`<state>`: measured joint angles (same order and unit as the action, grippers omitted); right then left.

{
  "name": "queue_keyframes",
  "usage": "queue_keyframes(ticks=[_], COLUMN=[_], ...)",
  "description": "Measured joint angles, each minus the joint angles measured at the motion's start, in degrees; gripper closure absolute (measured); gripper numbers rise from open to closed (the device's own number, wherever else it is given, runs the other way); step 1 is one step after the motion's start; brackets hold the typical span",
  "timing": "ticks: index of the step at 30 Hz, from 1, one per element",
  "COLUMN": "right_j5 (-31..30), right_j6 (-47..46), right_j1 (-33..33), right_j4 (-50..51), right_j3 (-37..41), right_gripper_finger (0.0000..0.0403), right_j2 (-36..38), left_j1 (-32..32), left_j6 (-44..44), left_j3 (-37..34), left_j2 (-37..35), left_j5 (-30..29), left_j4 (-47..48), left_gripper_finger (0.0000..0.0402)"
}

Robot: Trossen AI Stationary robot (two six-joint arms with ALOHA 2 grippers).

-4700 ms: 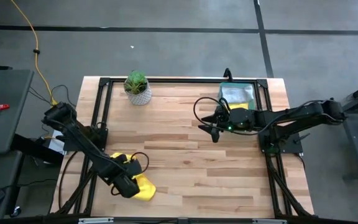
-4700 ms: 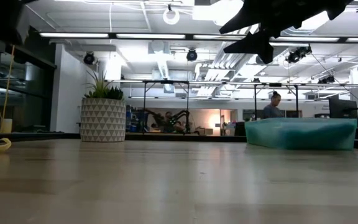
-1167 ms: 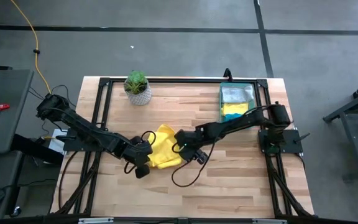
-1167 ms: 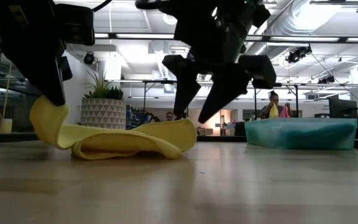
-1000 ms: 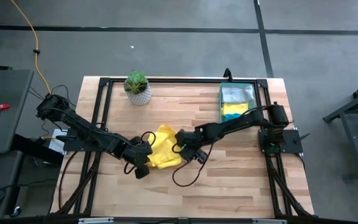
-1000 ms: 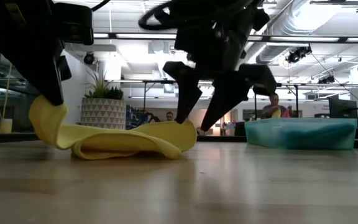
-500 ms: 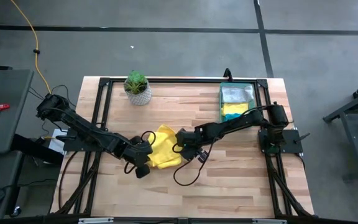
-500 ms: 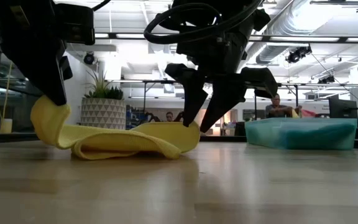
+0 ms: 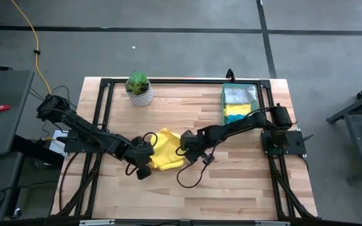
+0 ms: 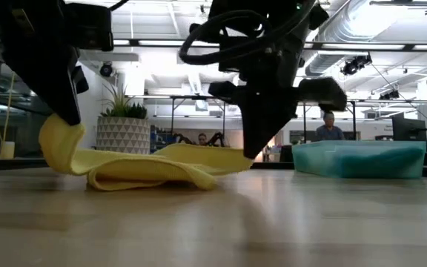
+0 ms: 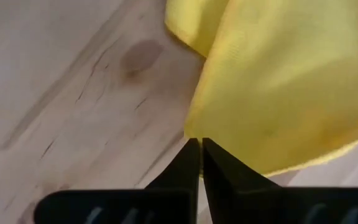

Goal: Fold microfiber towels
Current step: Fold the yellow microfiber cloth

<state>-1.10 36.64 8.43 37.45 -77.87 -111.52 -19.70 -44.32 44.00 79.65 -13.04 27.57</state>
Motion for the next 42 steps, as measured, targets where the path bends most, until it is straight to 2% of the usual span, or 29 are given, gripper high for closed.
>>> queue_keyframes(ticks=[4,7,13,18,24,30,32,36,38,42], right_j5=[-1.8,-2.9,-4.9,-10.7,-18.8,-21.3,-20.6,-14.1,-10.2,-5.4], right_j6=[-5.6,-9.3,-20.2,-30.4,-36.5,-36.8,-36.9,-40.7,-43.4,-49.4], right_j1=[0.0,-0.5,-3.3,-5.8,-8.0,-11.2,-11.3,-9.6,-7.8,-2.1], right_j4=[7.7,12.5,14.2,14.0,12.3,11.2,11.3,12.6,13.8,15.1], right_j3=[-4.2,-7.1,-9.6,-9.8,-9.8,-9.8,-9.8,-9.8,-9.8,-9.8], right_gripper_finger=[0.0401,0.0402,0.0402,0.0402,0.0403,0.0403,0.0403,0.0403,0.0403,0.0403], right_j2=[1.7,5.1,17.5,27.4,36.2,40.2,40.6,40.6,40.6,40.6], left_j1=[2.6,5.7,14.1,22.4,31.1,36.9,37.3,35.1,32.2,22.3], left_j6=[3.8,8.6,19.5,26.6,36.5,44.4,45.0,41.0,37.2,26.1], left_j3=[2.9,6.9,16.1,23.2,31.7,35.0,35.0,34.9,34.7,34.4], left_j2=[-2.8,-6.8,-15.7,-20.5,-21.8,-20.9,-20.8,-20.3,-20.1,-20.1], left_j5=[2.4,1.3,-4.2,-5.0,-5.7,-5.6,-5.3,-3.4,-1.3,-0.4], left_j4=[3.8,8.9,12.5,13.2,13.3,13.7,15.1,22.4,25.8,29.4], left_gripper_finger=[0.0402,0.0402,0.0402,0.0402,0.0402,0.0402,0.0402,0.0402,0.0402,0.0402])
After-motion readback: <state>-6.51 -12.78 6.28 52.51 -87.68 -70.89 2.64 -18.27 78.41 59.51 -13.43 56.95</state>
